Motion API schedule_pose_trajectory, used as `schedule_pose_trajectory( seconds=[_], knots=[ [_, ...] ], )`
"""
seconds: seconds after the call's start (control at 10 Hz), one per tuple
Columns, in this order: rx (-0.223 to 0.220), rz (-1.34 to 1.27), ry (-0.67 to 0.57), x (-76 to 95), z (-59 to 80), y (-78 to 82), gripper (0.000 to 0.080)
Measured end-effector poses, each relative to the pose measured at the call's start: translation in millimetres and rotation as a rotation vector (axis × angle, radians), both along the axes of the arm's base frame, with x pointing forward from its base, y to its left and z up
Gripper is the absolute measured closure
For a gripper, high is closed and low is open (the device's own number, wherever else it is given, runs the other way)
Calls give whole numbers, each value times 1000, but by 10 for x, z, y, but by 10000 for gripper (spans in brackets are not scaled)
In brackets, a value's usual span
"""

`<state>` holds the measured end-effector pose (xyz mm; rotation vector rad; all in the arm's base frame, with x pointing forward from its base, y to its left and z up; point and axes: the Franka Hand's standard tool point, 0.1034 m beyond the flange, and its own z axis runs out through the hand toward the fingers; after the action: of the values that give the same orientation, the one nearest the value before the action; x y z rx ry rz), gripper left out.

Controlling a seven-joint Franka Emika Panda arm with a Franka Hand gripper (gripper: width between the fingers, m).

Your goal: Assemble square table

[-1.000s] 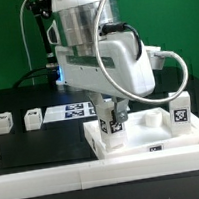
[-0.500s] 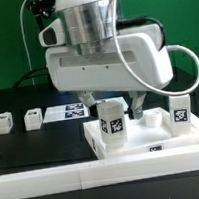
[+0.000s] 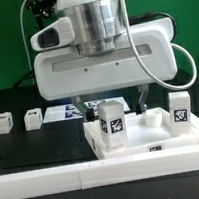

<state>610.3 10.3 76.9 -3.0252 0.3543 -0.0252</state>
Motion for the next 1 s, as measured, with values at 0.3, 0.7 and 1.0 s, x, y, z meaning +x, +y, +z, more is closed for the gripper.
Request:
schedule_pose_trajectory(
  seconds=[0.3, 0.7, 1.0],
  knots=[
    [-15, 233, -17, -5, -3, -3, 150],
    [-29, 443, -32, -5, -3, -43, 150],
    [-31, 466, -33, -2, -2, -53, 409]
  ],
)
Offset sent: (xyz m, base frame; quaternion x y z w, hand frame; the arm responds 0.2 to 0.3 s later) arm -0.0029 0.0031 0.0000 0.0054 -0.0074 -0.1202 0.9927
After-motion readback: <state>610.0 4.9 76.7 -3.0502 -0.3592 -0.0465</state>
